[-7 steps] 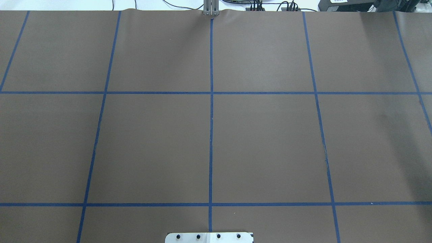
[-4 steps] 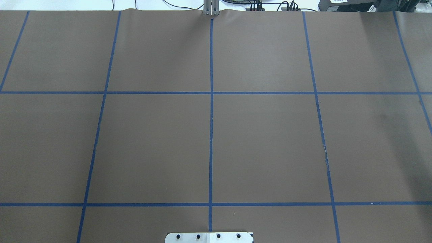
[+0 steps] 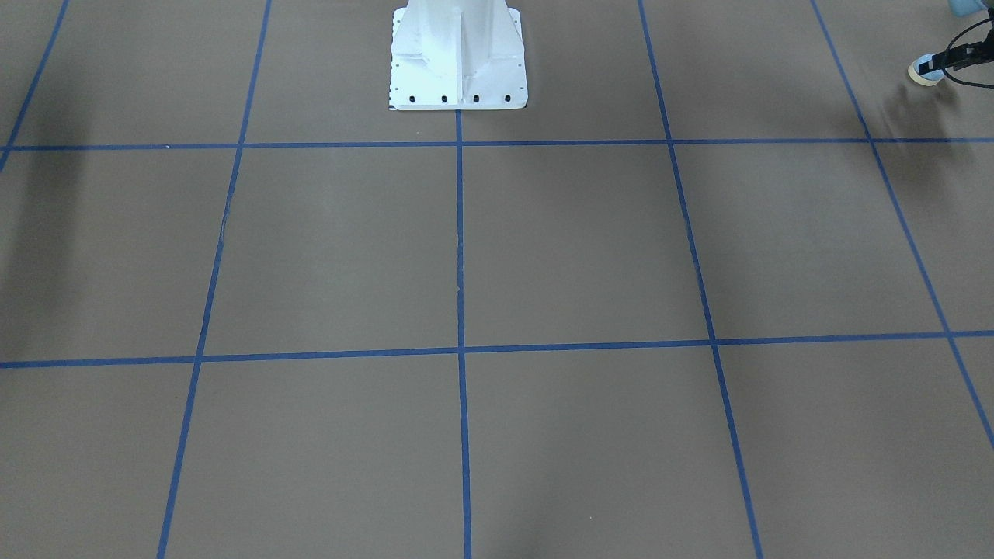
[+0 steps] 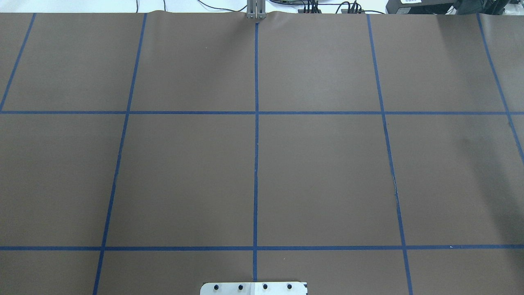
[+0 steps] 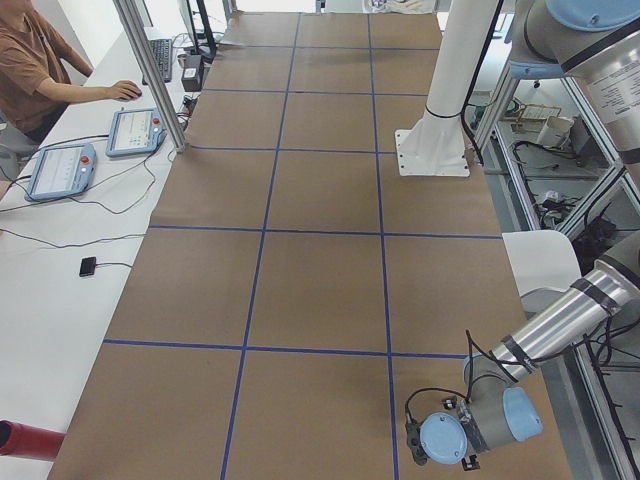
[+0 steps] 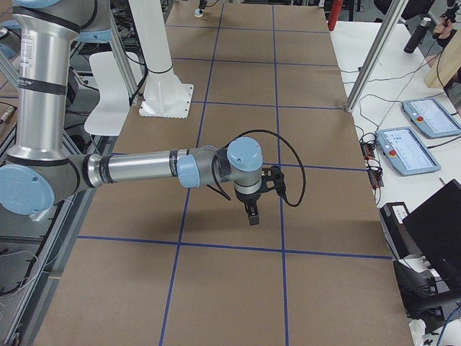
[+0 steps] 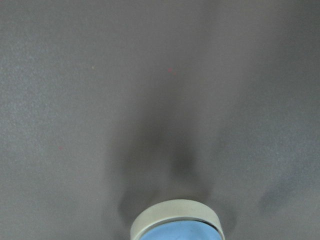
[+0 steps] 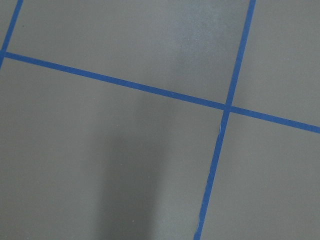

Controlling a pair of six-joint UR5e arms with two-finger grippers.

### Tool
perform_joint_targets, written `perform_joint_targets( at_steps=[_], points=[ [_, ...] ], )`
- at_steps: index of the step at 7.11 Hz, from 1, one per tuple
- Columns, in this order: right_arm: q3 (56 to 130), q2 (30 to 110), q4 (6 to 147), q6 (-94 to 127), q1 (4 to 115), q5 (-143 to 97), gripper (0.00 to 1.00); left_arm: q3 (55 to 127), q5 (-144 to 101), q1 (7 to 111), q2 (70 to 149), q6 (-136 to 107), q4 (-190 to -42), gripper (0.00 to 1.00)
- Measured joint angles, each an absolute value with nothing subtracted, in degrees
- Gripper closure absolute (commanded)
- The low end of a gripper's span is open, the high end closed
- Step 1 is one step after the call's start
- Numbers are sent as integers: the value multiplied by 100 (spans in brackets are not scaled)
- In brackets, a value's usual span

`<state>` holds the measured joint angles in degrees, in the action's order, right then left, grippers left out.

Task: Place and press bell with both arms

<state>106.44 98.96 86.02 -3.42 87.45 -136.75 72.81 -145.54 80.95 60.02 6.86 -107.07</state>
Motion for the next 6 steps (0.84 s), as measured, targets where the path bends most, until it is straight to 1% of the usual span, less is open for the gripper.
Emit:
perform_joint_targets(
  at_steps=[6],
  points=[
    [10635,9957,8630,-334,8712,-13667,0,7173,-14597,8095,6015,690,-10705,0]
  ],
)
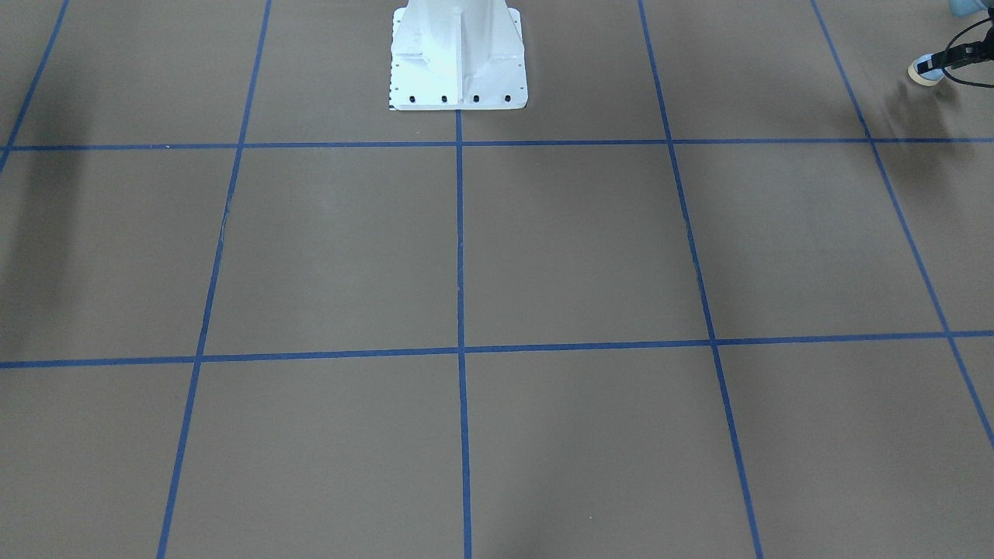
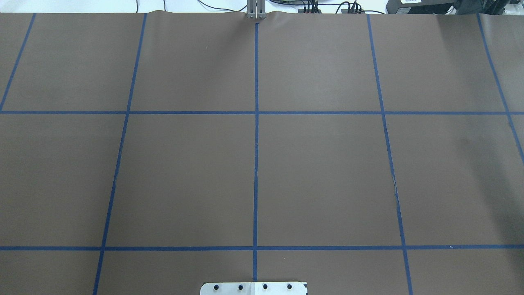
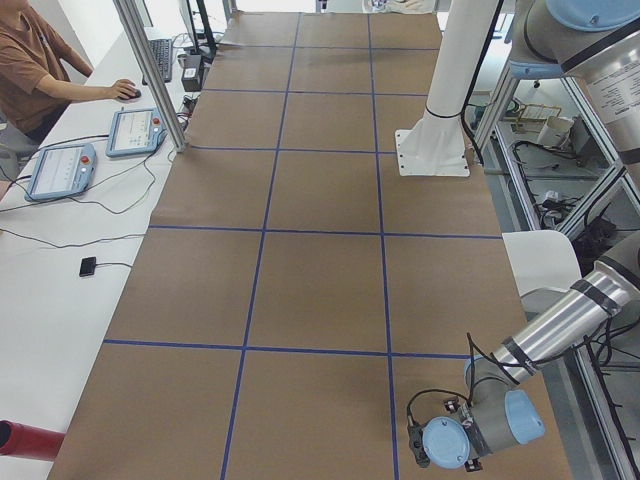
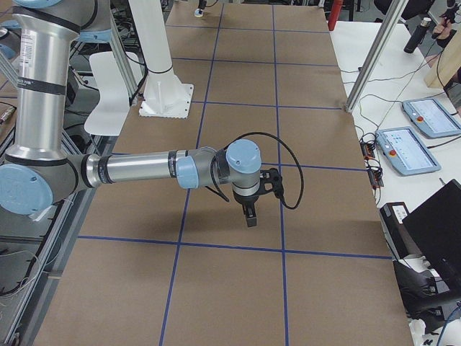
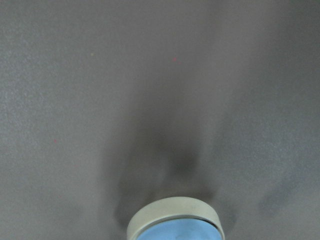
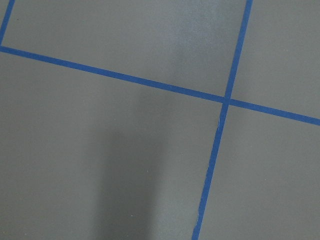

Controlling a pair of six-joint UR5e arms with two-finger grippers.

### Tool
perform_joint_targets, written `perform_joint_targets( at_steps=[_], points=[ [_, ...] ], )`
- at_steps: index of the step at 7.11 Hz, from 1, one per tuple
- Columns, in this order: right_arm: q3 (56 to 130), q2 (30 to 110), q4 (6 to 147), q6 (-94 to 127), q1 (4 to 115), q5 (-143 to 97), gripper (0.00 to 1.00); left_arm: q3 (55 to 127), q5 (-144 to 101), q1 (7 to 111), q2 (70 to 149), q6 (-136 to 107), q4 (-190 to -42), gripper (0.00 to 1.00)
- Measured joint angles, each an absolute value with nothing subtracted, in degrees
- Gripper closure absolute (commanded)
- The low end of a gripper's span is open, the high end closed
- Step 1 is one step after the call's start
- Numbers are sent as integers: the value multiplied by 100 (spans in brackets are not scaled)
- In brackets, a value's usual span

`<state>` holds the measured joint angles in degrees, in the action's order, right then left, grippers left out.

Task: Place and press bell with both arms

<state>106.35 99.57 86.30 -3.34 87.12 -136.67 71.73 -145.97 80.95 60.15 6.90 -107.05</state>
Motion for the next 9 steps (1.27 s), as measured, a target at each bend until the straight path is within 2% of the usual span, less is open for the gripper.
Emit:
perform_joint_targets(
  at_steps=[4,5,6,8,9],
  points=[
    [10692,10057,8631,-340,8710,-13665,0,7163,-14615,8045,6032,950,-10679,1],
    [10771,10123,8631,-340,8710,-13664,0,7163,-14618,8015,6035,960,-10678,21],
    [10818,10163,8631,-337,8710,-13661,0,7164,-14626,7996,6037,958,-10678,48],
    [10840,10183,8631,-334,8710,-13659,0,7166,-14639,7984,6044,956,-10690,65],
    [10840,10185,8631,-334,8710,-13658,0,7166,-14646,7979,6045,957,-10694,65]
  ],
)
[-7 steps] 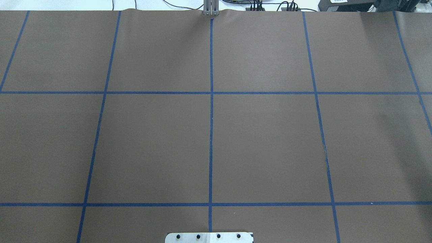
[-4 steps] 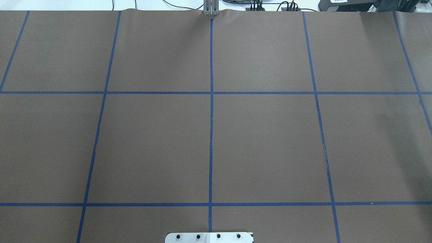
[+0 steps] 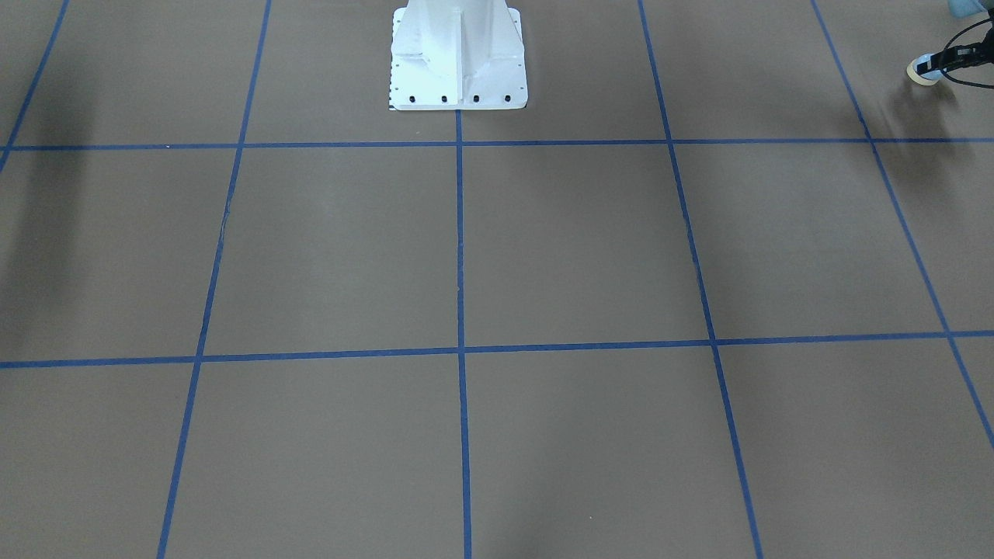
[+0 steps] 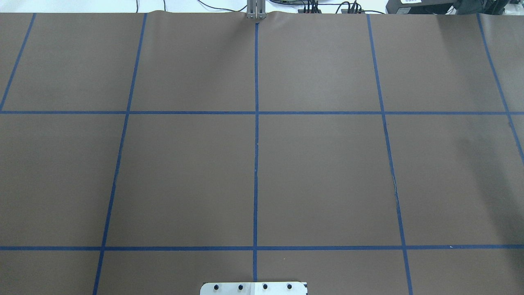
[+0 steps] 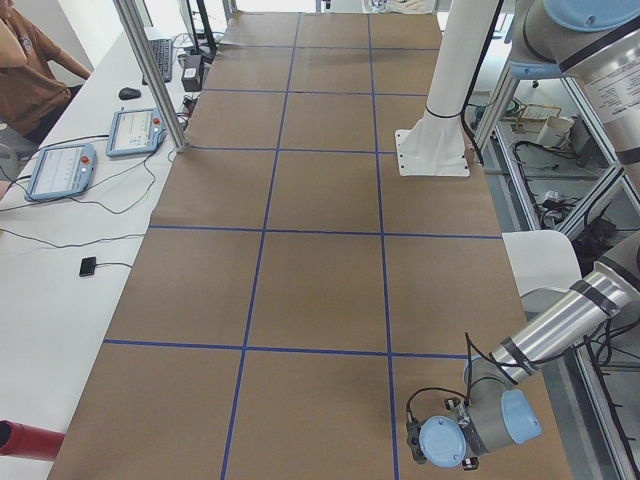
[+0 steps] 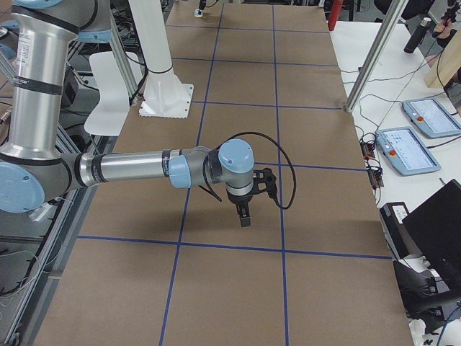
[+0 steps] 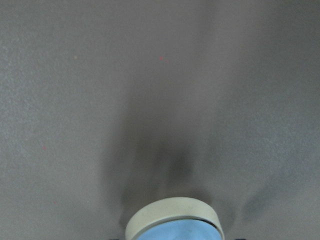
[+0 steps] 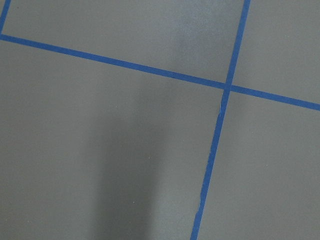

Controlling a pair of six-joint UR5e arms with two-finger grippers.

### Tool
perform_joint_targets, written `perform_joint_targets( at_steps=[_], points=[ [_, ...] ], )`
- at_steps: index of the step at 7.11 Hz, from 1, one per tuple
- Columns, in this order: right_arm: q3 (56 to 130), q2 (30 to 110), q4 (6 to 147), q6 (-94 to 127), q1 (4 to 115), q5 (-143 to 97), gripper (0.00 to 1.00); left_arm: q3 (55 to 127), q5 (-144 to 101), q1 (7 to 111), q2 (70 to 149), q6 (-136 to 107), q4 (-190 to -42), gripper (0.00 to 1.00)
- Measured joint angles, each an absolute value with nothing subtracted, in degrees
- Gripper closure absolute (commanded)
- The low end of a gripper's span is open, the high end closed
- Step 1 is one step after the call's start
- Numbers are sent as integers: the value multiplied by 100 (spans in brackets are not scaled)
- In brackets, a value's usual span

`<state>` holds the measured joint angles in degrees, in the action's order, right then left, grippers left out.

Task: Place and press bell with both arms

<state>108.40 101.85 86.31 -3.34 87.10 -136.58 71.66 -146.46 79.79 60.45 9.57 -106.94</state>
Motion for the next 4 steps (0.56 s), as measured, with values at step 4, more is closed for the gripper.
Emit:
perform_joint_targets(
  at_steps=[4],
  points=[
    [10830,10222,8631,-334,8710,-13698,0,7509,-15186,7868,6090,950,-10647,63]
  ],
)
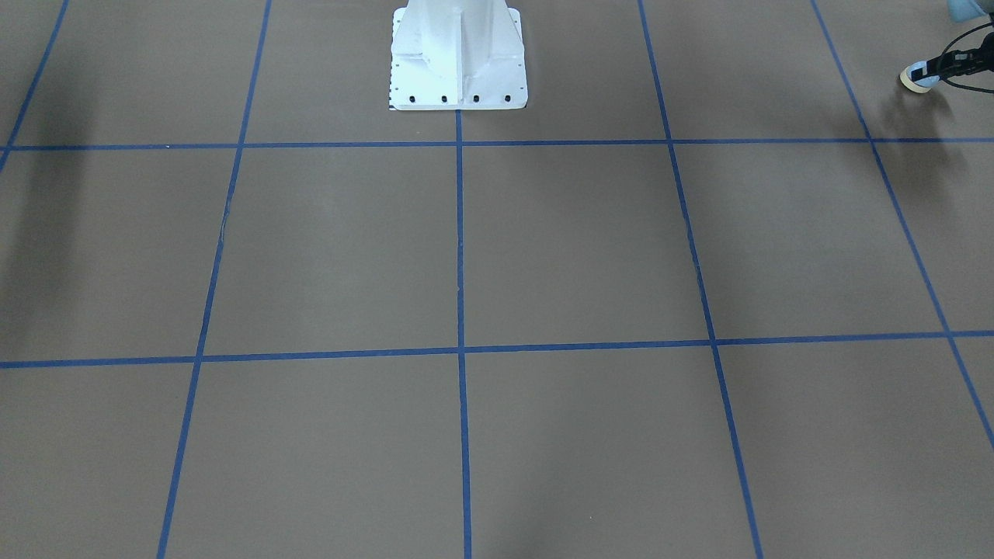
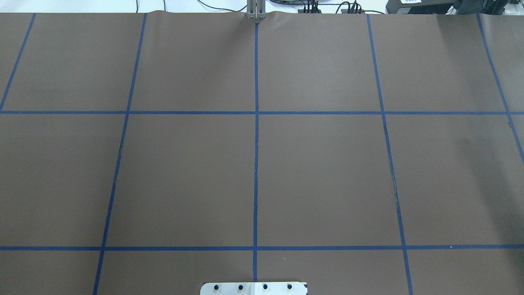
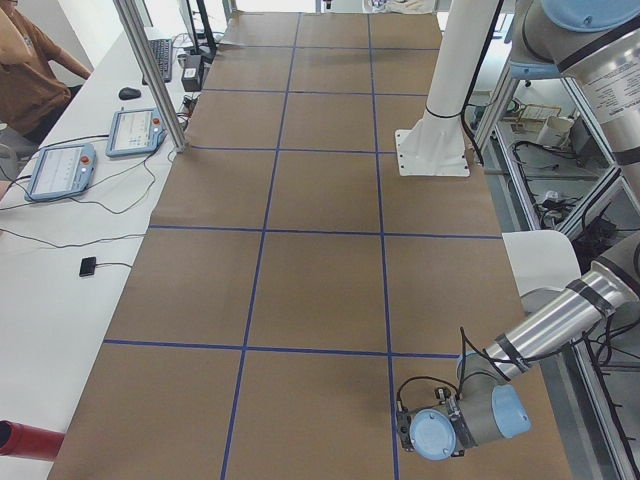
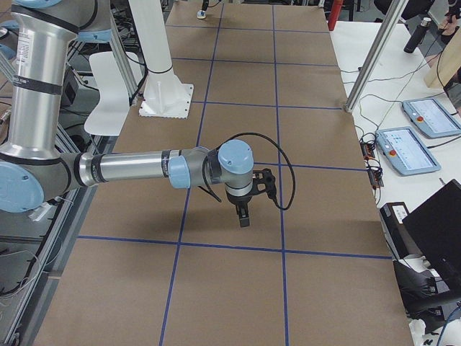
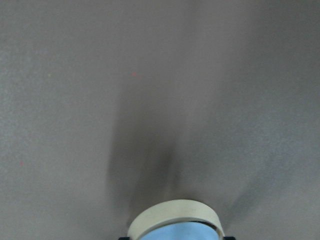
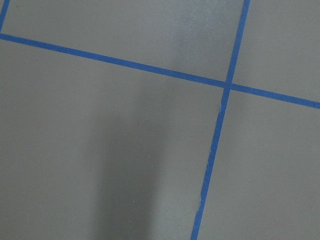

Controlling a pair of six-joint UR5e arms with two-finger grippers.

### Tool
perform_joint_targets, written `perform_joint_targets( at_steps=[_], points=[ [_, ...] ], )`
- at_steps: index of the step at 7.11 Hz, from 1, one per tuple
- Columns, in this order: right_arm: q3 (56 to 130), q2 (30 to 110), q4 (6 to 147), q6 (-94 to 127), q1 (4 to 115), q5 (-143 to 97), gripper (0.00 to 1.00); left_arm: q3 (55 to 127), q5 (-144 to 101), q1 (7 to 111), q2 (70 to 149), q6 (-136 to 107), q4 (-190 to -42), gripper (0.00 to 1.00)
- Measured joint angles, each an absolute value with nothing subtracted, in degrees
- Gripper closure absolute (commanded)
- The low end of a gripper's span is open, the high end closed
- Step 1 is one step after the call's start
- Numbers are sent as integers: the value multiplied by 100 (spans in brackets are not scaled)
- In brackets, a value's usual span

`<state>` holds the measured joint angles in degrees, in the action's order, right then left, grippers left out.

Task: Place and press bell with both arms

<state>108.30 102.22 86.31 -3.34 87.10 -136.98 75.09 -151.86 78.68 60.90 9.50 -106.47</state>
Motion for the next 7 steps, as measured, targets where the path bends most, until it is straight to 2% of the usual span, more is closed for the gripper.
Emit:
perform_joint_targets(
  at_steps=[2,4,5,7],
  points=[
    [10841,10290,8631,-334,8710,-13724,0,8661,-15507,7778,5973,906,-9842,60],
    [10837,10324,8631,-334,8710,-13728,0,10288,-15580,7758,6090,845,-8044,60],
    [10827,10334,8631,-334,8710,-13725,0,10867,-15583,7744,6368,609,-7348,59],
    [10815,10336,8631,-334,8710,-13703,0,11409,-15583,7446,7281,-497,-6811,57]
  ],
)
